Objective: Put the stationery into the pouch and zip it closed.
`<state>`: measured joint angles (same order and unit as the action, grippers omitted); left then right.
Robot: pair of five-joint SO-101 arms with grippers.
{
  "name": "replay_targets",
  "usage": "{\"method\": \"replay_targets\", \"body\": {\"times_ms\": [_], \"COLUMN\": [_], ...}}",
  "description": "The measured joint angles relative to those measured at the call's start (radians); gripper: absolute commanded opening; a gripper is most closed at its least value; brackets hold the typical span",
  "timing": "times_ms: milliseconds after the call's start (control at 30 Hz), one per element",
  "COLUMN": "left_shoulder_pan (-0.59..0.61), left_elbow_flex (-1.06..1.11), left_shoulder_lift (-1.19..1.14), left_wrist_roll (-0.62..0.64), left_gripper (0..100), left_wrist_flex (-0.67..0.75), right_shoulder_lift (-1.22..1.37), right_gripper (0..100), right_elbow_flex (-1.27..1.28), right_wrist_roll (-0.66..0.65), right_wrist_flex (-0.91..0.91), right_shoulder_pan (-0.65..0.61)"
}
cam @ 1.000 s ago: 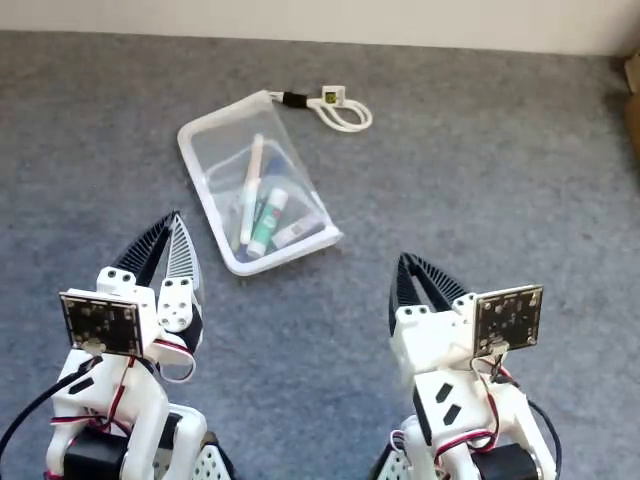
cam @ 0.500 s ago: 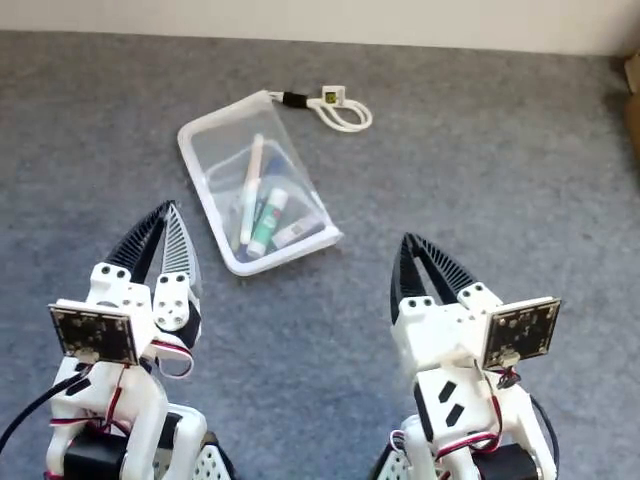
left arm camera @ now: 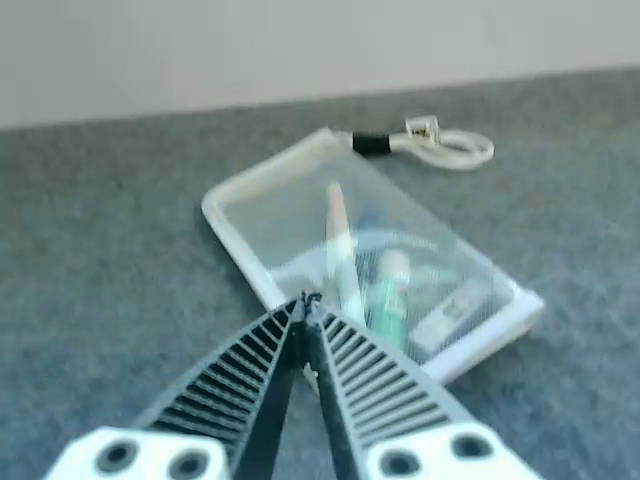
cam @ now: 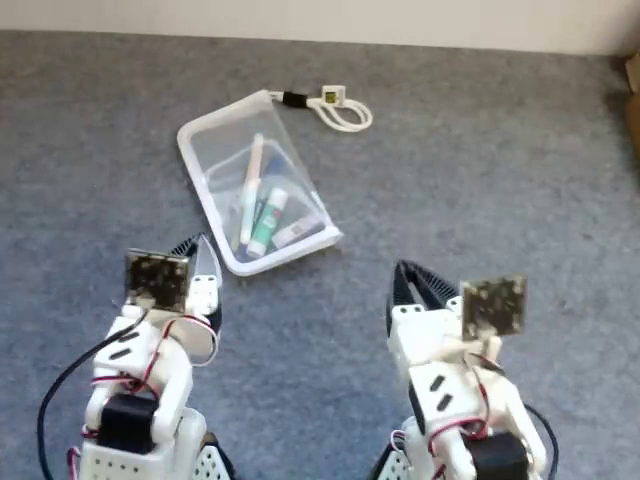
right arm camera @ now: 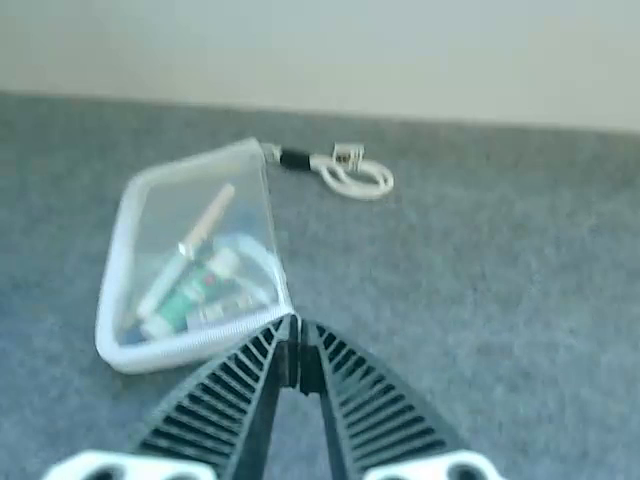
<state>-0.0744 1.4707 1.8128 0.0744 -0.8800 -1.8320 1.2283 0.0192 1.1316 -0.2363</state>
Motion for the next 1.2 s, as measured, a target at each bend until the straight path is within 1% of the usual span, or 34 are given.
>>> {"method": "replay_targets", "body": {"times_ms": [300, 400, 500, 633, 733, 967, 1200], "left_shoulder_pan": [0.002, -0.005, 0.000, 0.000, 0.000, 0.000, 0.000], "left_elbow_flex": [0.186, 0.203, 0.203, 0.203, 0.203, 0.203, 0.203], "left_shoulder_lift": [-0.002, -0.003, -0.003, -0.003, -0.003, -0.003, -0.003], "left_wrist_roll": [0.000, -0.049, -0.107, -0.124, -0.127, -0.127, -0.127], "left_gripper": [1, 1, 1, 1, 1, 1, 1], "left_wrist_flex": [0.000, 0.003, 0.005, -0.014, -0.061, -0.229, -0.356], "right_shoulder_lift": [0.003, 0.006, 0.011, 0.011, 0.011, 0.011, 0.011], "right_gripper": [0.6, 0.6, 0.6, 0.6, 0.6, 0.6, 0.6], "right_elbow_flex": [0.330, 0.411, 0.442, 0.442, 0.442, 0.442, 0.442], "right_wrist_roll": [0.000, 0.000, 0.000, 0.000, 0.000, 0.000, 0.000], "right_wrist_flex": [0.000, 0.000, 0.000, -0.011, -0.011, 0.081, 0.100], "right_shoulder_pan": [-0.002, -0.002, -0.002, -0.002, -0.002, -0.002, -0.002]}}
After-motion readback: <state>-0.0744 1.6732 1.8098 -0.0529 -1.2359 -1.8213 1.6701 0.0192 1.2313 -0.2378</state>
